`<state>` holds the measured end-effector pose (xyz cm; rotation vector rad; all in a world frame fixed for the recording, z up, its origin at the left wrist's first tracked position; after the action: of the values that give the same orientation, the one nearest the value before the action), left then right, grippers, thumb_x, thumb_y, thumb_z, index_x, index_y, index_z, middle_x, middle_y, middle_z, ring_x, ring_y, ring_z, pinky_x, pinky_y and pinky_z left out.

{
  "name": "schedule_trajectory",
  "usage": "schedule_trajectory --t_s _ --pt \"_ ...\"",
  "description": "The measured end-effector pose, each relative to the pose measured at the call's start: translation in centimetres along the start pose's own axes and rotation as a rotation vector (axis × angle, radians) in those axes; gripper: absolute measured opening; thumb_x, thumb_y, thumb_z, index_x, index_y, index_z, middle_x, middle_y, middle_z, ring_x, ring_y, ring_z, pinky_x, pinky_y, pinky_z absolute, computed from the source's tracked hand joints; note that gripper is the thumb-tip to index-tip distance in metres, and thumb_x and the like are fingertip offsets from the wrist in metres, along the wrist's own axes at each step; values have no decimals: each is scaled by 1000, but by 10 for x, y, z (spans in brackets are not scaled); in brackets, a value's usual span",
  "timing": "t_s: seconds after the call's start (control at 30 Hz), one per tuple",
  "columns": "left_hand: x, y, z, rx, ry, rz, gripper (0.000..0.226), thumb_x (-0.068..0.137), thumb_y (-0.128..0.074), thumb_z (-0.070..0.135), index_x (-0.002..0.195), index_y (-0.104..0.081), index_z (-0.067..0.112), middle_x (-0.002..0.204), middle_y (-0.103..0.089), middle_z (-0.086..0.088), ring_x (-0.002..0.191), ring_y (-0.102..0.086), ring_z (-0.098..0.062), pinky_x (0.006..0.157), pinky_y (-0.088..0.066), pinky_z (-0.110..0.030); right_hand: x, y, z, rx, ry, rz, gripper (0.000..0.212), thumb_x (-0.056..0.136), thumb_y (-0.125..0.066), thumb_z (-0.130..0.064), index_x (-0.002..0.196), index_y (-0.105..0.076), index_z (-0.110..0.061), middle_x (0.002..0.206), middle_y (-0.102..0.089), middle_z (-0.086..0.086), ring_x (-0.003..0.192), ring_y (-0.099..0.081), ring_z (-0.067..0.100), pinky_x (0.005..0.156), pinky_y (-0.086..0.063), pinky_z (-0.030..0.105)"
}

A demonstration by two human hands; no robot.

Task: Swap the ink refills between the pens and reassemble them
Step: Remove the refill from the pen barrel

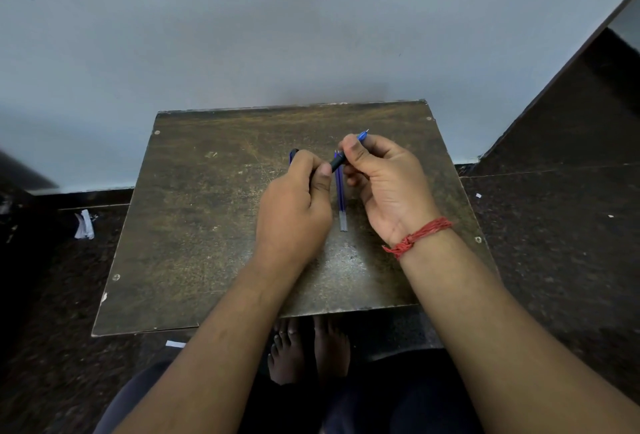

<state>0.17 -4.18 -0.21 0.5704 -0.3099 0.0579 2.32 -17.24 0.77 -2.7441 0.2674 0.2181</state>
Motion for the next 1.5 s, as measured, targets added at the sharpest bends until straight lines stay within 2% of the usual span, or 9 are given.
schedule_trajectory --t_s 0.27,0.47,0.6,0.7,0.97,1.03,1.13,1.27,1.5 --pt "4 7 8 -231 139 -59 34 105 -39 33 86 -52 9 66 -45 -2 55 -36 -10 50 -32 -33 0 -9 -5 23 140 -97 16 94 -60 -1 84 -68 -10 75 -67 -4 70 -57 10 63 -45 21" --pt "3 4 0 -84 80 12 28 104 -41 33 86 -50 14 59 -49 6 50 -40 -9 50 -34 -34 4 5 -6 -73 99 -156 14 95 -64 -14 108 -70 -13 94 -73 2 90 -64 17 72 -49 28" --pt "1 4 -1 53 18 28 22 103 -42 34 87 -48 21 53 -46 8 50 -46 -15 49 -35 -36 3 7 -5 -194 156 -38 5 91 -71 -16 90 -68 -14 80 -65 0 79 -60 19 59 -47 23" --pt "0 3 -1 69 -12 21 19 104 -44 31 88 -49 21 53 -46 9 49 -46 -11 49 -31 -33 3 7 -5 -160 139 -48 6 89 -72 -9 87 -70 -14 72 -63 0 70 -58 14 59 -47 25" --pt "1 2 -3 17 11 29 18 103 -44 30 88 -50 22 55 -47 9 49 -45 -10 49 -35 -33 3 11 -11 51 15 -159 35 93 -55 8 124 -61 -5 109 -75 13 97 -69 20 80 -54 30" --pt "1 2 -4 24 7 29 17 103 -44 31 89 -50 22 56 -47 9 50 -46 -9 50 -36 -33 3 10 -10 46 9 -140 29 94 -59 2 121 -62 -6 110 -74 12 94 -68 21 78 -54 32" --pt "0 1 -3 53 -23 16 16 102 -44 30 90 -49 21 57 -48 10 52 -48 -11 51 -37 -34 2 7 -8 -47 45 -71 9 91 -70 -11 98 -66 -13 89 -70 3 79 -65 17 64 -51 28" --pt "-1 1 -2 60 -40 -4 16 102 -44 30 90 -49 21 58 -49 9 53 -49 -12 50 -38 -34 3 7 -7 -75 66 -35 10 88 -72 -8 86 -66 -15 77 -66 1 68 -61 13 57 -48 25" --pt "0 1 -4 64 -22 7 15 104 -46 27 89 -48 23 58 -49 9 51 -47 -8 50 -37 -33 2 10 -13 41 5 -103 31 91 -55 11 115 -59 -8 103 -77 13 93 -70 22 68 -53 27"
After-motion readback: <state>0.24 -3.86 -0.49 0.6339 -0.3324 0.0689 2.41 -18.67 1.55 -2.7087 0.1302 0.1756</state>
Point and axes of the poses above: each hand's wrist, its own x-axis towards the middle knuckle, its own y-axis out of the back of the hand, z = x × y, the point moved 1 cm from there along x, towards the middle knuckle
